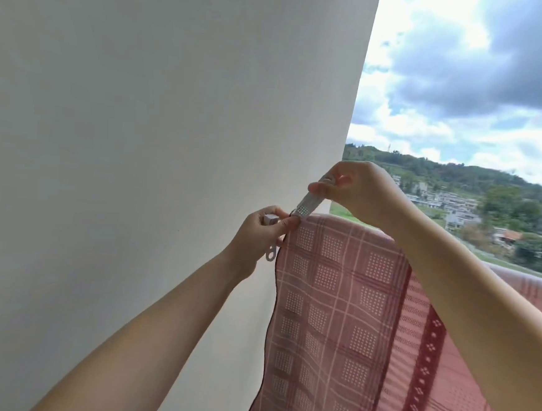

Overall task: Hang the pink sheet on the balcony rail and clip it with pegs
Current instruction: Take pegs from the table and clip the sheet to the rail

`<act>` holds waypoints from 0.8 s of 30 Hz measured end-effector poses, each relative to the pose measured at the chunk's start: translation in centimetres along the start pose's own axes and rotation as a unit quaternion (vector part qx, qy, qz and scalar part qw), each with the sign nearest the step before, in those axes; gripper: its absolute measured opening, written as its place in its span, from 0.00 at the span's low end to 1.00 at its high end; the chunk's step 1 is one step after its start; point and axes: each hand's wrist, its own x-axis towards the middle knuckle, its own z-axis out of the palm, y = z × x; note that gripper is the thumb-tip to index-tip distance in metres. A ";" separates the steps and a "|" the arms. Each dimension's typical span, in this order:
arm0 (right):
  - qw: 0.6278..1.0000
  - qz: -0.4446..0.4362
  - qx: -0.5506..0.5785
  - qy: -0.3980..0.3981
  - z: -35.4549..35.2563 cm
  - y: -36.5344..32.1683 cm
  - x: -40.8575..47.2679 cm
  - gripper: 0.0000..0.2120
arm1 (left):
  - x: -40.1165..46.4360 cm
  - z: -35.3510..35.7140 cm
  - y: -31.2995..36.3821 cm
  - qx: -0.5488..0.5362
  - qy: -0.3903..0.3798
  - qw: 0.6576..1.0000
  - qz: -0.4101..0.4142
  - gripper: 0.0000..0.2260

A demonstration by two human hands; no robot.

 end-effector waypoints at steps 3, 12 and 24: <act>1.000 0.005 -0.010 0.016 -0.1 -0.2 0.5 0.13 | 0.3 -0.6 0.4 -0.057 -0.064 0.996 -0.006 0.10; 0.998 0.020 -0.041 -0.040 0.1 0.2 2.0 0.14 | 0.1 0.0 0.8 -0.054 0.034 0.998 0.009 0.05; 0.986 0.003 -0.112 -0.121 2.1 -0.6 2.2 0.18 | -0.2 -0.5 2.2 0.005 0.031 0.999 0.012 0.07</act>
